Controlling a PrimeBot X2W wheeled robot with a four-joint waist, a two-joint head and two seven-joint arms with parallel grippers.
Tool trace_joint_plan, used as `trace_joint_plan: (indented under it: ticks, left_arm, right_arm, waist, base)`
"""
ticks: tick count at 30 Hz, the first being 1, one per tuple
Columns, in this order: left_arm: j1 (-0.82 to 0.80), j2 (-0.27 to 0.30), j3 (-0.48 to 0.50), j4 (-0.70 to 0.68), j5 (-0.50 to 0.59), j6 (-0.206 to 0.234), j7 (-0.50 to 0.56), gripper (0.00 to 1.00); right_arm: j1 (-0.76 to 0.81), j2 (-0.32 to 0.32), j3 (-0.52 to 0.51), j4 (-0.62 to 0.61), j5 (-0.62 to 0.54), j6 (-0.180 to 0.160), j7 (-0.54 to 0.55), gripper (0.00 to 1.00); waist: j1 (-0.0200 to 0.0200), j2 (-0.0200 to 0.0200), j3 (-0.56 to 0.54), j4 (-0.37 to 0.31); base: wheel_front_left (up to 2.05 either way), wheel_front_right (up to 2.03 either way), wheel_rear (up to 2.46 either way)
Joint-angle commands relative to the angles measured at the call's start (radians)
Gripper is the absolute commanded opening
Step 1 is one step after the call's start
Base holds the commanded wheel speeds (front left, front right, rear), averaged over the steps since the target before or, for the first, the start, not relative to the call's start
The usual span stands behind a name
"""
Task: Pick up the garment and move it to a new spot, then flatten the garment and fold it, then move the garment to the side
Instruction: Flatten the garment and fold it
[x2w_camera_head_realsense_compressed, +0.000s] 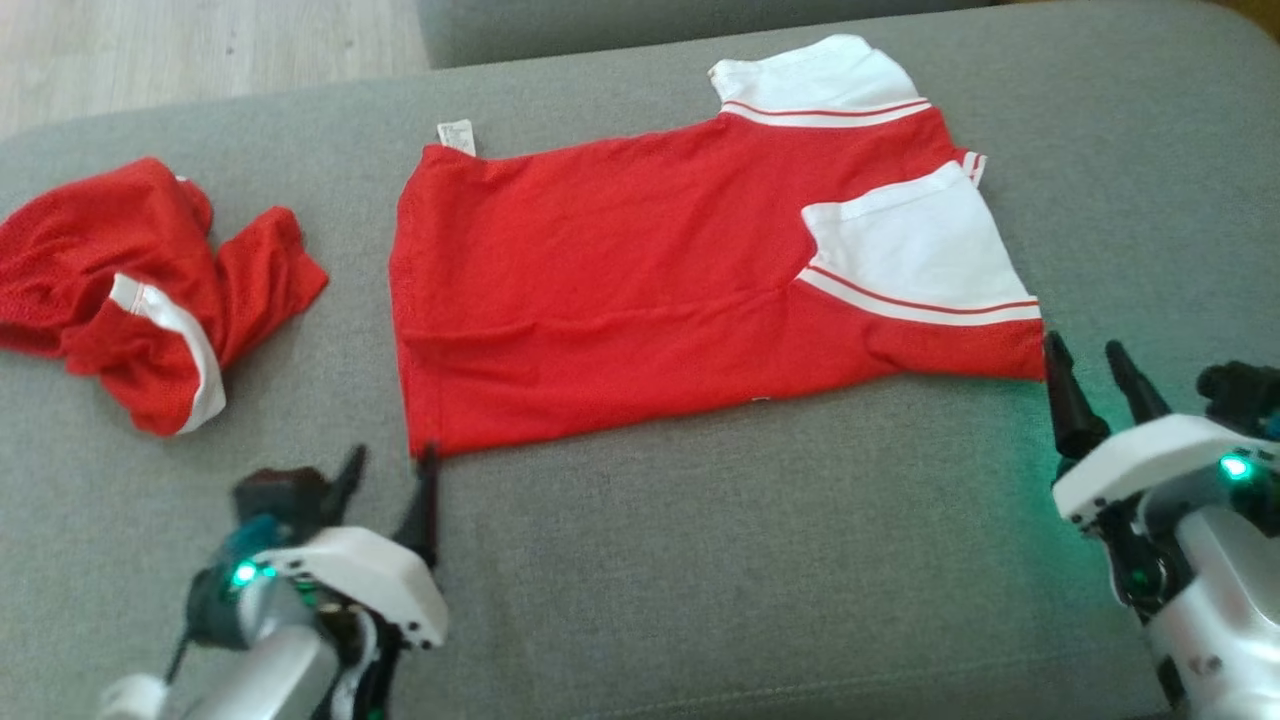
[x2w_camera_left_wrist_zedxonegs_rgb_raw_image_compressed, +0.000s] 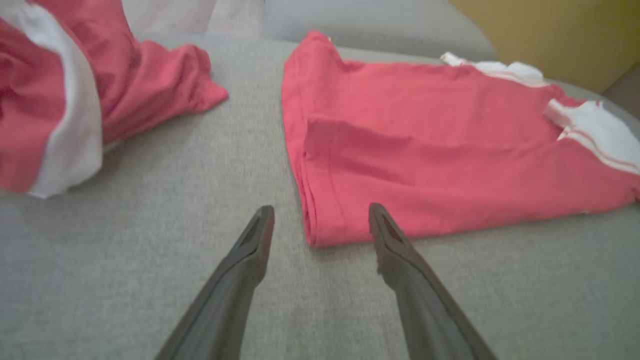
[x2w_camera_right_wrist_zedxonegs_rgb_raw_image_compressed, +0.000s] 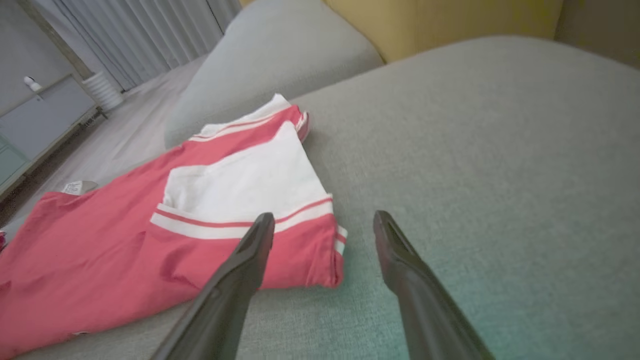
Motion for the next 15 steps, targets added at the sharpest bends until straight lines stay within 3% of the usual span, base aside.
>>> trace_joint_plan:
  ticks: [1, 9, 15]
  left_arm:
    - [-0.087, 0.002, 0.011, 0.017, 0.016, -0.015, 0.02, 1.0]
    - [-0.196, -0.08, -0.024, 0.175, 0.012, -0.056, 0.056, 1.0]
    - [-0.251, -0.114, -0.044, 0.289, -0.016, -0.077, 0.153, 1.0]
  right_arm:
    - [-0.056, 0.012, -0.007, 0.014, -0.012, 0.008, 0.041, 1.0]
    - [-0.132, 0.051, -0.049, 0.138, -0.023, 0.008, 0.149, 1.0]
    - [-0.171, 0.074, -0.064, 0.208, -0.014, 0.008, 0.218, 1.0]
  waist:
    - [0.0, 0.0, 0.014, 0.011]
    - [0.0, 0.0, 0.033, 0.033]
    - [0.0, 0.0, 0.041, 0.031]
  base:
    - [0.0, 0.0, 0.0]
    - [0.0, 0.0, 0.0]
    - [0.0, 0.0, 0.0]
